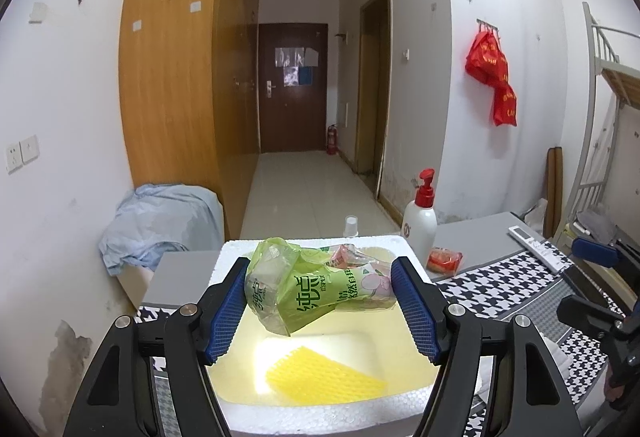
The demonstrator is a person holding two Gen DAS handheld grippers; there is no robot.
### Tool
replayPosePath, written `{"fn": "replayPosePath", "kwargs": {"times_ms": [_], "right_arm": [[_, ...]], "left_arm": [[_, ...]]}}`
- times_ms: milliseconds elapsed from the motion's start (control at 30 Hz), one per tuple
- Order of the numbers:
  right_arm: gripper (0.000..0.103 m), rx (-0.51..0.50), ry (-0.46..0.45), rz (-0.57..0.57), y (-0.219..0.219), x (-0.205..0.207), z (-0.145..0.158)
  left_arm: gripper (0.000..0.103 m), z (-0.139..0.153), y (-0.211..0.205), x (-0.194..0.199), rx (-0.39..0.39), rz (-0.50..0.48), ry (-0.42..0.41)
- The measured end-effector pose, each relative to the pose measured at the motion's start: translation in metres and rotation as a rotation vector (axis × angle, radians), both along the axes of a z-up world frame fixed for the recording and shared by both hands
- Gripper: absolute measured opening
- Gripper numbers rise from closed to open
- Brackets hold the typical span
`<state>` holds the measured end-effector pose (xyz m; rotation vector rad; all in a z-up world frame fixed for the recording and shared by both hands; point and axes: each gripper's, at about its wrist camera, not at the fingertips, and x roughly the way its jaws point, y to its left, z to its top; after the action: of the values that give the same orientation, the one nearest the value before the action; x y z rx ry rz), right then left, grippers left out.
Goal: Organize soft objects
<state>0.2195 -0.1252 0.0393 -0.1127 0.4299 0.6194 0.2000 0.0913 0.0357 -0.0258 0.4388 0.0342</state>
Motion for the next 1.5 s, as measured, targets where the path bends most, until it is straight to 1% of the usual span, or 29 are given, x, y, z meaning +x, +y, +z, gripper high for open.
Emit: {"fn": "replayPosePath", "kwargs": {"times_ms": [33,67,167,267,333,367,433,733,900,1500], "right_arm": [[0.1,0.002,0.003,-0.001,0.0,0.0,0.0],[0.1,0.004,0.008,0.0,-0.001,0.001,-0.001],[0.1,0.003,0.009,-0.002,-0.003,0.001,-0.002],[0.1,0.007,0.007,-0.003,-0.006,0.001,-0.001],[0.1,0.01,0.004,-0.006,-0.008,0.001,-0.001],[0.1,0.011,0.004,-0.006,-0.008,0.001,-0.001],[0.1,0.012,0.003,-0.008,-0.011,0.0,-0.001],[0.1,0.022,-0.01,-0.013,-0.021,-0.009,0.003],[0.1,0.039,0.003,-0.028,-0.027,-0.013,0.006],[0.1,0.04,-0.058,-0.034,-0.043,-0.039,0.015]], "left_arm": [[0.078,0.0,0.0,0.001,-0.001,-0.004,0.002],[0.083,0.0,-0.001,0.001,-0.003,-0.01,0.002],[0.087,0.001,0.0,0.003,-0.011,-0.012,0.005],[0.098,0.002,-0.001,0.001,-0.018,-0.006,-0.008],[0.099,0.005,-0.001,-0.001,-0.027,-0.005,-0.02],[0.102,0.006,-0.002,-0.003,-0.026,0.0,-0.024],[0.102,0.007,-0.005,-0.005,-0.018,0.009,-0.03],[0.102,0.015,-0.02,-0.022,-0.001,-0.012,-0.053],[0.102,0.02,-0.026,-0.035,0.001,-0.026,-0.077],[0.102,0.031,-0.051,-0.067,0.018,-0.076,-0.128]]}}
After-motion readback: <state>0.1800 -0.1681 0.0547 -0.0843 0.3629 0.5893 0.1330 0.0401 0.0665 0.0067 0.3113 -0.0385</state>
